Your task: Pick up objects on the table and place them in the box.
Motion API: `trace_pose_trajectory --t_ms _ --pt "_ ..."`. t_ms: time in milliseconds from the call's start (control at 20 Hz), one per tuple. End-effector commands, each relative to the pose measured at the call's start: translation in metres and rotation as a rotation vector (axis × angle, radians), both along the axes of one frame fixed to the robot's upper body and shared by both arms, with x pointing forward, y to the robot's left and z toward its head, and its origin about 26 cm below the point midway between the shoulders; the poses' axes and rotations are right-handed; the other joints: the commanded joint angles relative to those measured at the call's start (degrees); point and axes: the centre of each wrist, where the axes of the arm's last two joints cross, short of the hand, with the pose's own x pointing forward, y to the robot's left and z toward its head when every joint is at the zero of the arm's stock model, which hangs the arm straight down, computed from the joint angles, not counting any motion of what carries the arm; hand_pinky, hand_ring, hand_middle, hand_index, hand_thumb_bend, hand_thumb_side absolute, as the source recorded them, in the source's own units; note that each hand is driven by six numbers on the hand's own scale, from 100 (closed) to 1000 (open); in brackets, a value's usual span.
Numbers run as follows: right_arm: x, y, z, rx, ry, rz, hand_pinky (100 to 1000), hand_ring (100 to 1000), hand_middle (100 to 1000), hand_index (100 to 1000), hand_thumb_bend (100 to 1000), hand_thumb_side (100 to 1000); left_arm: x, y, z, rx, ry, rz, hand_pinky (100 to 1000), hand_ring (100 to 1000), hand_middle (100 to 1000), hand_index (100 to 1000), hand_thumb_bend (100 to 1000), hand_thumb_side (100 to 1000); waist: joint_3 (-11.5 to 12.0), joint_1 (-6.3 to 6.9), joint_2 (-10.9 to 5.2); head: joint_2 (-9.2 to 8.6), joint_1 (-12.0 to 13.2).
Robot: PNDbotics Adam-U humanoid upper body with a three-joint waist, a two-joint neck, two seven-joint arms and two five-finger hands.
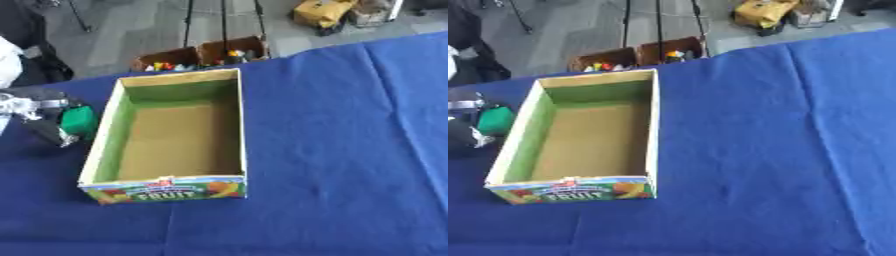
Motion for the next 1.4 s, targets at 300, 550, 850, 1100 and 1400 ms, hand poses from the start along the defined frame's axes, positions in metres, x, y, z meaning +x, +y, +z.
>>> trace_pose_trajectory --t_ms 300,550,850,1100,1400 --pt "-0.006 -0.003 0.007 -0.007 -0.027 -0.011 725 721 476 736 245 834 -0.007 0.010 0.013 0.035 -0.062 0.051 398 513 541 687 100 413 0.1 -0.30 -1.88 -0.49 0.4" --pt "-0.006 -0.003 0.005 -0.001 -0.020 -0.015 725 721 478 736 233 823 -0.007 0.011 0.016 0.032 -0.076 0.059 394 509 537 677 100 424 0.4 -0.34 -2.55 0.19 0.5" --pt "-0.005 -0.003 -0.001 0.014 0.000 -0.018 725 721 482 735 199 798 -0.011 0.009 0.025 -0.001 -0.092 0.026 375 498 529 674 100 434 1.5 -0.48 -4.35 1.64 -0.1" --pt "-0.005 -0.002 -0.007 0.034 0.016 -0.017 722 719 488 734 154 780 -0.017 0.004 0.036 -0.026 -0.120 -0.033 365 492 525 673 100 402 2.4 -0.85 -6.74 2.87 -1.4" --pt "-0.004 0.002 -0.014 0.054 0.035 -0.009 719 716 494 733 108 763 -0.027 -0.015 0.054 -0.031 -0.170 -0.155 352 484 519 668 100 368 3.7 -1.20 -9.48 4.52 -2.9"
